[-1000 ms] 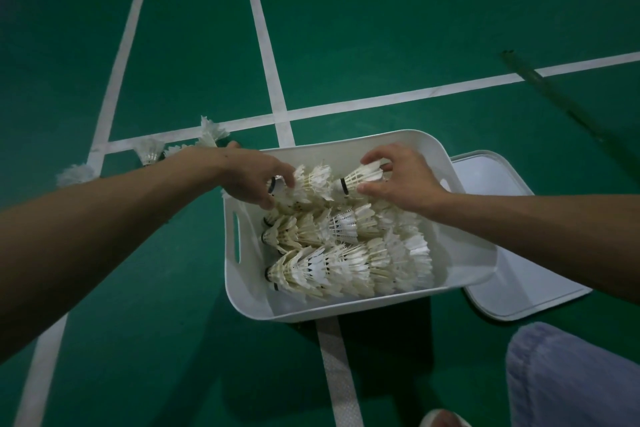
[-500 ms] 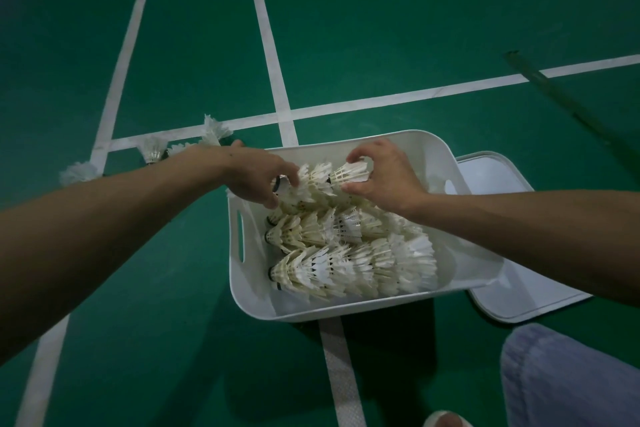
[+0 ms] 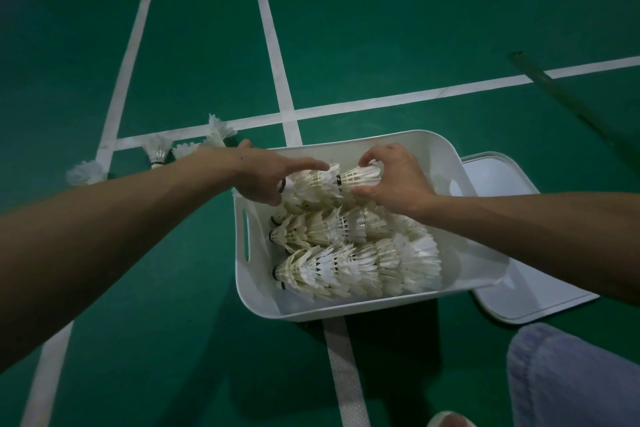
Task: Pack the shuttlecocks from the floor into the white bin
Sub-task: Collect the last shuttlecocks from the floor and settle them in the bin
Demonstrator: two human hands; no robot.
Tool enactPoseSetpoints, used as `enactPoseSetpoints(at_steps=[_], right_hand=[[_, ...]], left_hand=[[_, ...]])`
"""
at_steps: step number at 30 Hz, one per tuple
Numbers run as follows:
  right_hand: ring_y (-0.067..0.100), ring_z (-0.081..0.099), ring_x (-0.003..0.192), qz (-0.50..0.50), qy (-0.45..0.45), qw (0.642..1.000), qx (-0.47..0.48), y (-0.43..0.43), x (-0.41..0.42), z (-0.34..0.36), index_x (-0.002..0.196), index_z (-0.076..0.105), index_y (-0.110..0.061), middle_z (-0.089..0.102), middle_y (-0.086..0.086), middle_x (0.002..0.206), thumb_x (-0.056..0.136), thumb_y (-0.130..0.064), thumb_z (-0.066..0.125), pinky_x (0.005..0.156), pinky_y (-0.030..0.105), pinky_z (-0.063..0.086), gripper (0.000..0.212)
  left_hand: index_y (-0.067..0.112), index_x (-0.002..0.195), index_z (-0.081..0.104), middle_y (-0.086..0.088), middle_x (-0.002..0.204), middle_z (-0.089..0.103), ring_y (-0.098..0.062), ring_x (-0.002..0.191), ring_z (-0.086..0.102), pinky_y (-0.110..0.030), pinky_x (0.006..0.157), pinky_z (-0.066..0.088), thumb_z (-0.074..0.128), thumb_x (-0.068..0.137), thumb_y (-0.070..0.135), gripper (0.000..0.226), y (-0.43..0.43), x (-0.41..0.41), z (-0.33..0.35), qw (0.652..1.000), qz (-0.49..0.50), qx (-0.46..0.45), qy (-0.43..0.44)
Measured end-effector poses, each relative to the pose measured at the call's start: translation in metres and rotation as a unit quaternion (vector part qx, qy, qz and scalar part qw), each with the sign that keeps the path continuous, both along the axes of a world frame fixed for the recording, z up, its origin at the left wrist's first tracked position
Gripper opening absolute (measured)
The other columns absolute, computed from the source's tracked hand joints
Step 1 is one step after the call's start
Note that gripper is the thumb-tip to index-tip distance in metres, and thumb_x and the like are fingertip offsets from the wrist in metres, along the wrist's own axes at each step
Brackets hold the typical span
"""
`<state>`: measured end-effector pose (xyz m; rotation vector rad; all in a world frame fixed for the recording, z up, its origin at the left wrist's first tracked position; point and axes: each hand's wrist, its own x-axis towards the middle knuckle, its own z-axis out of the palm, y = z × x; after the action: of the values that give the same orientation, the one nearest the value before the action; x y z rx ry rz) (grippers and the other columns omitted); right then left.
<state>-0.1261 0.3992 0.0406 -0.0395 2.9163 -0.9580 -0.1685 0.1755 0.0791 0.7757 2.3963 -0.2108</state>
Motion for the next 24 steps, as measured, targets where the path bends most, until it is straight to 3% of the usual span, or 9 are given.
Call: enactPoseSetpoints(at_steps=[4,6,9,11,14,18,21,24], right_hand=[[0.014,0.041,0.120,0.001,0.015,1.000,-0.018,-0.005,-0.002,0.004,0.110,0.061,-0.023,0.048,0.001,0.129,0.073,-0.028,0.081,0.100,0.023,0.027,0.042],[0.007,0.036,0.116,0.014,0.014,1.000,-0.021,-0.010,-0.003,0.004,0.113,0.060,-0.022,0.046,0.000,0.131,0.075,-0.028,0.080,0.100,0.020,0.022,0.043],[0.008,0.035,0.118,0.021,0.008,0.999,-0.035,-0.014,-0.003,0.005,0.117,0.060,-0.021,0.045,-0.001,0.132,0.077,-0.026,0.078,0.105,0.022,0.023,0.044],[0.013,0.037,0.126,0.029,0.009,0.999,-0.025,-0.014,-0.003,0.006,0.120,0.059,-0.021,0.045,0.000,0.133,0.079,-0.024,0.077,0.109,0.025,0.023,0.044],[0.016,0.038,0.129,0.037,0.016,0.999,0.008,-0.012,-0.005,0.007,0.121,0.059,-0.021,0.046,0.001,0.134,0.081,-0.022,0.076,0.108,0.023,0.022,0.044],[0.017,0.038,0.129,0.040,0.015,0.998,0.044,-0.007,-0.008,0.008,0.118,0.061,-0.022,0.046,0.002,0.135,0.079,-0.023,0.078,0.110,0.029,0.024,0.043],[0.018,0.040,0.127,0.036,0.019,0.998,0.053,-0.001,-0.007,0.009,0.116,0.062,-0.022,0.047,0.003,0.134,0.078,-0.024,0.079,0.110,0.031,0.027,0.042],[0.022,0.051,0.118,0.014,0.005,1.000,0.000,-0.010,-0.005,0.008,0.113,0.064,-0.023,0.048,0.002,0.131,0.074,-0.024,0.081,0.111,0.039,0.036,0.043]], left_hand=[[0.061,0.140,-0.007,0.009,0.156,0.023,-0.020,0.128,0.042,-0.054,0.099,0.032,0.051,0.092,0.021,0.085,0.014,0.005,-0.002,0.997,-0.041,-0.041,0.050],[0.059,0.141,-0.005,0.005,0.154,0.031,-0.020,0.125,0.044,-0.053,0.098,0.037,0.051,0.092,0.018,0.085,0.015,0.003,-0.003,0.999,-0.022,-0.032,0.023],[0.056,0.143,0.002,-0.004,0.146,0.043,-0.015,0.101,0.051,-0.033,0.080,0.043,0.052,0.091,0.008,0.087,0.012,0.000,-0.002,1.000,0.012,0.004,-0.025],[0.056,0.143,0.005,-0.008,0.144,0.044,-0.015,0.099,0.052,-0.028,0.074,0.040,0.052,0.091,0.005,0.087,0.009,-0.002,0.000,0.998,0.025,0.025,-0.044],[0.056,0.143,0.007,-0.008,0.147,0.040,-0.017,0.104,0.052,-0.029,0.077,0.040,0.052,0.090,0.003,0.087,0.008,-0.002,0.000,0.998,0.029,0.035,-0.050],[0.052,0.144,0.013,-0.005,0.154,0.030,-0.023,0.122,0.048,-0.036,0.093,0.043,0.051,0.091,0.002,0.083,0.011,0.000,-0.003,0.999,0.019,0.027,-0.036],[0.052,0.144,0.013,-0.005,0.152,0.034,-0.023,0.120,0.049,-0.037,0.094,0.044,0.051,0.091,0.004,0.082,0.008,-0.001,-0.004,0.999,0.018,0.028,-0.031],[0.048,0.146,0.016,-0.006,0.150,0.036,-0.022,0.120,0.047,-0.032,0.089,0.039,0.052,0.091,0.003,0.080,0.008,-0.001,-0.002,0.998,0.025,0.036,-0.042]])
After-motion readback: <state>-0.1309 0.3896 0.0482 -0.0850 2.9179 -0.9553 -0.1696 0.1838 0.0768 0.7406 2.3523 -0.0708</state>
